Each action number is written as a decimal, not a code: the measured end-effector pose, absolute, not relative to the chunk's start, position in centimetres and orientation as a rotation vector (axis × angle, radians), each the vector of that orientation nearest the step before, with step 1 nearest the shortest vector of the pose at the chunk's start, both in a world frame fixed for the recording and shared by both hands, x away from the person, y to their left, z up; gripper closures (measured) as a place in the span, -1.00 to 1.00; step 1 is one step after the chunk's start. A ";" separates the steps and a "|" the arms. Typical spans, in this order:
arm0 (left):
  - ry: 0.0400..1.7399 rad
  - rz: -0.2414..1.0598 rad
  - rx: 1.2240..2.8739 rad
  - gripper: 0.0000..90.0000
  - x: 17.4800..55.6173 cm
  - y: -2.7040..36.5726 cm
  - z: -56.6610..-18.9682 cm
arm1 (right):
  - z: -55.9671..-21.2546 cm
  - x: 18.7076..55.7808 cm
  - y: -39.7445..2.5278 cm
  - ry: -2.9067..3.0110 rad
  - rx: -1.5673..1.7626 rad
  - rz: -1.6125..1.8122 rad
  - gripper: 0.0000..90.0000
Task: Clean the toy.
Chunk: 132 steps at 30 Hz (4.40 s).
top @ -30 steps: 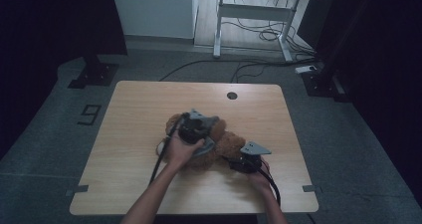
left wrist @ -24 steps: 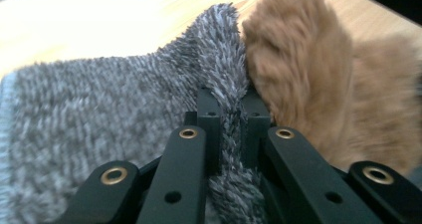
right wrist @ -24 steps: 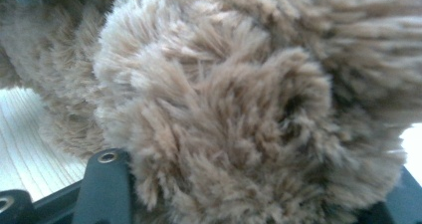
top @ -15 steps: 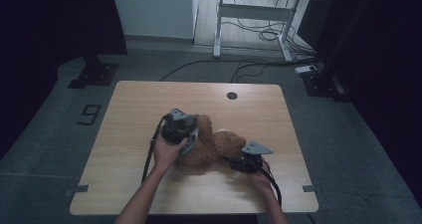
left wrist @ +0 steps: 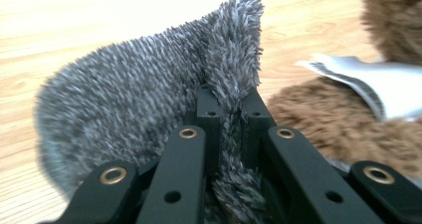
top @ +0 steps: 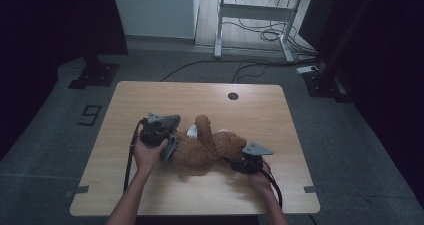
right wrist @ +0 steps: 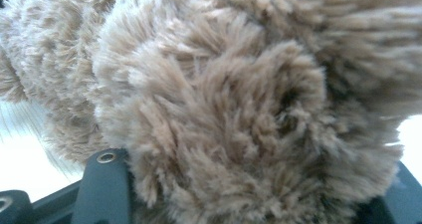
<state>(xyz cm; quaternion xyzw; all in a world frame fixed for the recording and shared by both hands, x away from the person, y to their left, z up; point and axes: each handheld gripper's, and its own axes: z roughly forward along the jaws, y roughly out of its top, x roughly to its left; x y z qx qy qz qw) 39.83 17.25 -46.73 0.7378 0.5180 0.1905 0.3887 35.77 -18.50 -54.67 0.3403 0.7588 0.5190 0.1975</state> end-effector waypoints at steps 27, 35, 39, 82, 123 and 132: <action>1.321 0.228 1.828 0.85 38.6 15.6 -49.8 | -54.8 35.9 -18.7 2.116 0.996 1.460 -0.16; 1.313 0.274 1.894 0.85 37.2 16.8 -50.6 | -54.8 35.8 -18.7 2.119 0.984 1.450 -0.16; 1.342 0.240 1.867 0.83 36.7 18.1 -50.6 | -54.8 35.8 -18.7 2.121 0.984 1.453 -0.16; 1.114 0.302 1.720 0.81 38.8 15.2 -41.6 | -54.8 38.7 -17.3 2.137 0.871 1.384 -0.16; 1.112 0.212 1.716 0.85 33.4 14.2 -49.5 | -50.1 35.9 -19.5 2.172 1.068 1.623 -0.94; 1.105 0.211 1.733 0.85 32.7 13.8 -49.9 | -52.4 36.0 -18.1 2.341 1.102 1.492 -0.69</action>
